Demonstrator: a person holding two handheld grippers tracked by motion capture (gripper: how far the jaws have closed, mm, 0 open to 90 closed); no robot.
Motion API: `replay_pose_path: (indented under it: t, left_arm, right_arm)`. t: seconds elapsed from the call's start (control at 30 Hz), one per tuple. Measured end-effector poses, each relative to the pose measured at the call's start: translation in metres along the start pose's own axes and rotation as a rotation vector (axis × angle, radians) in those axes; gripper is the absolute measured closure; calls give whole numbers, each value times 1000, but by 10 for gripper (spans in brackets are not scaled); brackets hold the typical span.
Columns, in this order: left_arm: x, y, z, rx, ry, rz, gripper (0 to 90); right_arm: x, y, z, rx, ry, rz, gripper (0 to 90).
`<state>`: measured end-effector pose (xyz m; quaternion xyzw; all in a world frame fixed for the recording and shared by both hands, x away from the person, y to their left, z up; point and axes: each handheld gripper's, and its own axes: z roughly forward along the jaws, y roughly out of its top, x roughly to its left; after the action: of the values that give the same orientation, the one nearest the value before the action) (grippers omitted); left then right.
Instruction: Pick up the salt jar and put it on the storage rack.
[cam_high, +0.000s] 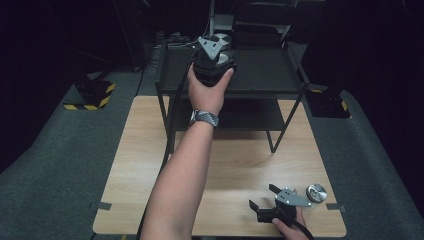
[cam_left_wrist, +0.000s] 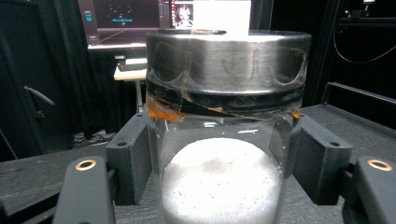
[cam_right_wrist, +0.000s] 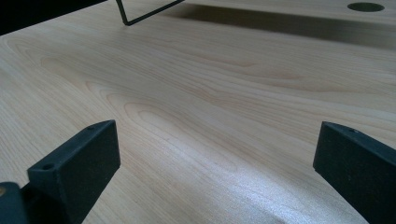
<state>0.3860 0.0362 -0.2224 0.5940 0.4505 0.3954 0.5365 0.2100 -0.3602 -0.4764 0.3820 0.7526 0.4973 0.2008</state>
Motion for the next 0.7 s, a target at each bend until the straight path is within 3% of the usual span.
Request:
replay_pose_path:
  t: [0.43, 0.53, 0.63, 0.7]
  left_arm:
    - [2, 3, -5, -2, 3, -15, 263]
    - [3, 1, -9, -15, 7, -26, 211]
    - [3, -2, -14, -28, 25, -35, 94]
    - [7, -3, -17, -28, 12, -32, 56]
  right_arm:
    - [0, 0, 0, -1, -1, -1, 2]
    - [0, 0, 0, -2, -1, -2, 3]
    - [0, 0, 0, -2, -1, -2, 2]
    - [1, 0, 0, -1, -2, -2, 2]
